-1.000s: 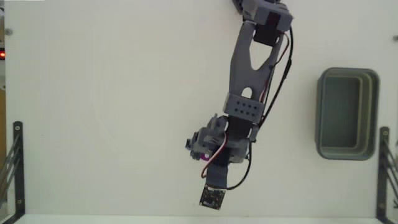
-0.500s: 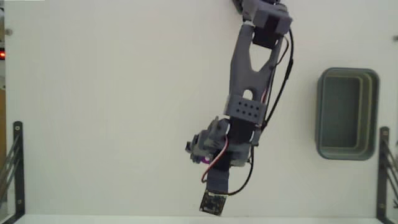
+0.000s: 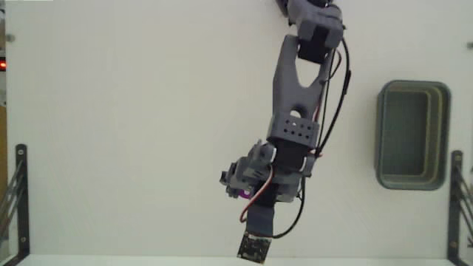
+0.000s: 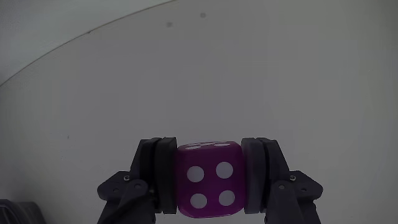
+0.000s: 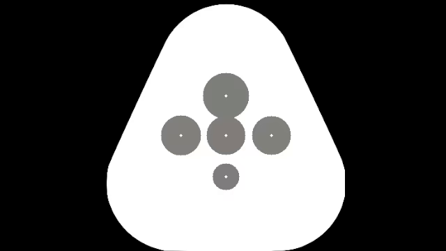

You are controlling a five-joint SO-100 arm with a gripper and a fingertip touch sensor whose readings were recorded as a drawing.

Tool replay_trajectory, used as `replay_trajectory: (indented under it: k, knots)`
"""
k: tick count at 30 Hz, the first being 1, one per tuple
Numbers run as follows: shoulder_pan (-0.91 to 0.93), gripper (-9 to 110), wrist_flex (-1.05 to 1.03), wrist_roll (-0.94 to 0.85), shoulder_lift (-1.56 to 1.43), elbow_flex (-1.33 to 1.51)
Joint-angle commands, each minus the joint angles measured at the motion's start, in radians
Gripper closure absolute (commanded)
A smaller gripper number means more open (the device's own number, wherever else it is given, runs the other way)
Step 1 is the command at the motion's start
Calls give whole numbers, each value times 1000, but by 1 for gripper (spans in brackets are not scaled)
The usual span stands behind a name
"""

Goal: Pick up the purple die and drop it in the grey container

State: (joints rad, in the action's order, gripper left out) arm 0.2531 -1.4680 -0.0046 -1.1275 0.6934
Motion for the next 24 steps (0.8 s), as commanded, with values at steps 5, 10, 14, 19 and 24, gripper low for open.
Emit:
replay_trajectory:
  k: [5, 10, 14, 19, 24]
  knots:
    - [23, 43, -108, 5, 12, -204]
    - [23, 43, -107, 5, 12, -203]
    - [23, 43, -105, 5, 12, -202]
    - [23, 43, -105, 5, 13, -202]
    - [20, 43, -104, 5, 12, -200]
